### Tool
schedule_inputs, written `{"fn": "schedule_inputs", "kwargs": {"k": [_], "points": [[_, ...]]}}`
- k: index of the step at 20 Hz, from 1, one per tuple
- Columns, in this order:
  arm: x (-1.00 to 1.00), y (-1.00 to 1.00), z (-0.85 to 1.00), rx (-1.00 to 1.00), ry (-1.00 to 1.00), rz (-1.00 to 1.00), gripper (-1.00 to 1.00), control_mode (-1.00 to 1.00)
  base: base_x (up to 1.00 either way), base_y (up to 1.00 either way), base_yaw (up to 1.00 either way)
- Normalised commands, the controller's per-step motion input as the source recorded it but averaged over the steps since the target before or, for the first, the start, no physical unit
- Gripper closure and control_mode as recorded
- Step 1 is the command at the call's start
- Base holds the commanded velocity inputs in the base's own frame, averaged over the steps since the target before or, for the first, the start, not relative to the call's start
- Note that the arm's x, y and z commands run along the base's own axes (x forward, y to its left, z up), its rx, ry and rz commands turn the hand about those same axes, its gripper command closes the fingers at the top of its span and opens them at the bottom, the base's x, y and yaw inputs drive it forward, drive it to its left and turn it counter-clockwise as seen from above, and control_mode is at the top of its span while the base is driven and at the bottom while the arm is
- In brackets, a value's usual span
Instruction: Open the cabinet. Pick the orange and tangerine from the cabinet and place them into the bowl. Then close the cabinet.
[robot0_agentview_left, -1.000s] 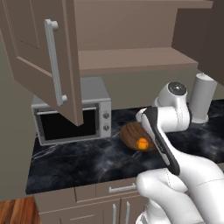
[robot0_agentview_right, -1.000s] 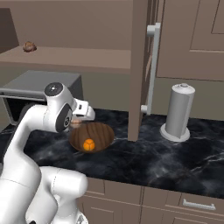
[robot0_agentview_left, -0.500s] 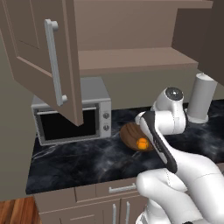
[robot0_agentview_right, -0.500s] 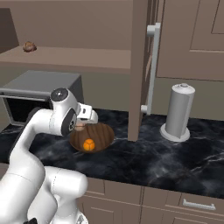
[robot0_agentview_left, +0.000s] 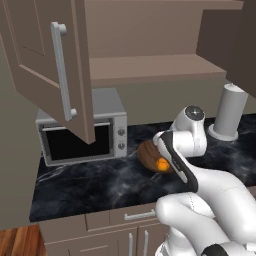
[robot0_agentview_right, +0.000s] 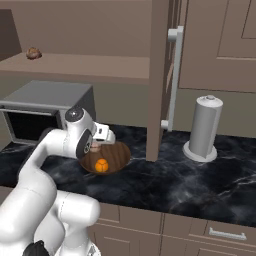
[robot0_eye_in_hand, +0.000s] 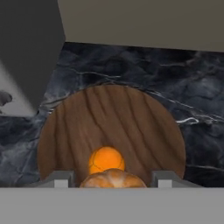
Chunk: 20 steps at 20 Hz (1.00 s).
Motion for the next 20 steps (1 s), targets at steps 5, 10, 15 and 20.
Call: {"fn": "schedule_inputs", "kwargs": {"k": [5, 10, 15, 20], "points": [[0.21, -0.03, -0.23, 0.00, 0.00, 0.00, 1.00, -1.00, 0.00, 0.00, 0.00], [0.17, -0.01, -0.22, 0.00, 0.00, 0.00, 1.00, -1.00, 0.00, 0.00, 0.00], [0.15, -0.01, -0.22, 0.00, 0.00, 0.00, 1.00, -1.00, 0.00, 0.00, 0.00], [0.13, -0.02, -0.20, 0.00, 0.00, 0.00, 1.00, -1.00, 0.00, 0.00, 0.00]]}}
